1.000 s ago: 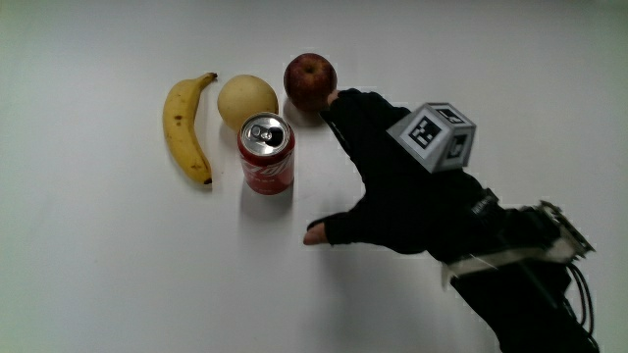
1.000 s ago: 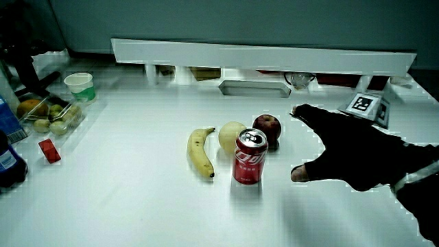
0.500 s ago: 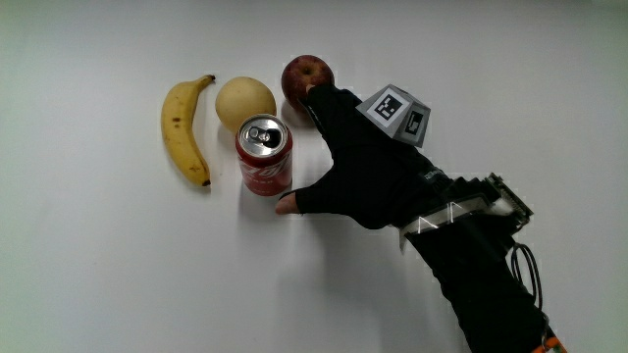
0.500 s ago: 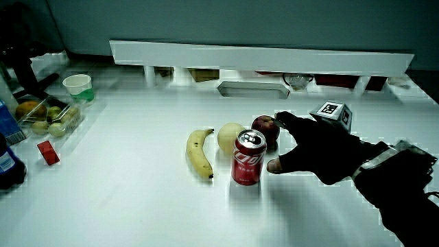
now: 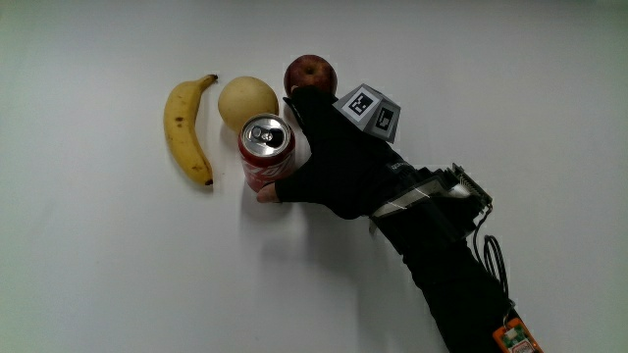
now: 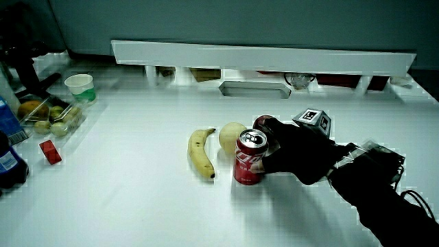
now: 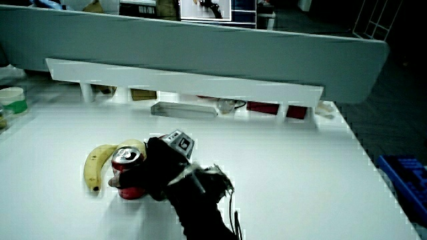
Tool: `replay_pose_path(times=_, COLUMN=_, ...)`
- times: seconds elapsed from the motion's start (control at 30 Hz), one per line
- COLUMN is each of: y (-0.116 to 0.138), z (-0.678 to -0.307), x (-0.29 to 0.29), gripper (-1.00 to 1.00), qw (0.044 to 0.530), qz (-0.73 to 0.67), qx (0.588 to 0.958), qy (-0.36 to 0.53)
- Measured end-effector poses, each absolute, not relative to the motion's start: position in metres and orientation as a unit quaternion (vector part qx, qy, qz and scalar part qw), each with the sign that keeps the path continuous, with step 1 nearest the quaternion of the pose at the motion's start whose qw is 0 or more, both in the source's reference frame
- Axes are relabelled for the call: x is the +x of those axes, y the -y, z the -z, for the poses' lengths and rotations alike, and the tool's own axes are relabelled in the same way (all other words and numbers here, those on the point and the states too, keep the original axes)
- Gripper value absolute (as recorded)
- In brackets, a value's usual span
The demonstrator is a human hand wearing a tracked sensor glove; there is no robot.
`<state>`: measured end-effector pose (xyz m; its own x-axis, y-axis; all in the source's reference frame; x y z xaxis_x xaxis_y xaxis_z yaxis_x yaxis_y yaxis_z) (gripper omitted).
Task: Pick cola
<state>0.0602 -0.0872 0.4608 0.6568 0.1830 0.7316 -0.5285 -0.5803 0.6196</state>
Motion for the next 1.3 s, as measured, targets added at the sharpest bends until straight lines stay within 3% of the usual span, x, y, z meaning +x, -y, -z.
replay_pose_path(times=0.33, y=0.085, z=-0.461, x=0.065, gripper=0.0, qw=0.412, qz=-0.427, qx=0.798, qy=0.107)
replay_pose_path(times=1.2, y=0.082, z=-0.453, x=0.074, gripper=1.0, qw=0.32, qz=-0.495, qx=0.801, qy=0.106)
replay_pose_path(times=1.3, y=0.083, z=-0.448, x=0.077, gripper=1.0, qw=0.307, qz=-0.491, qx=0.808, qy=0.11)
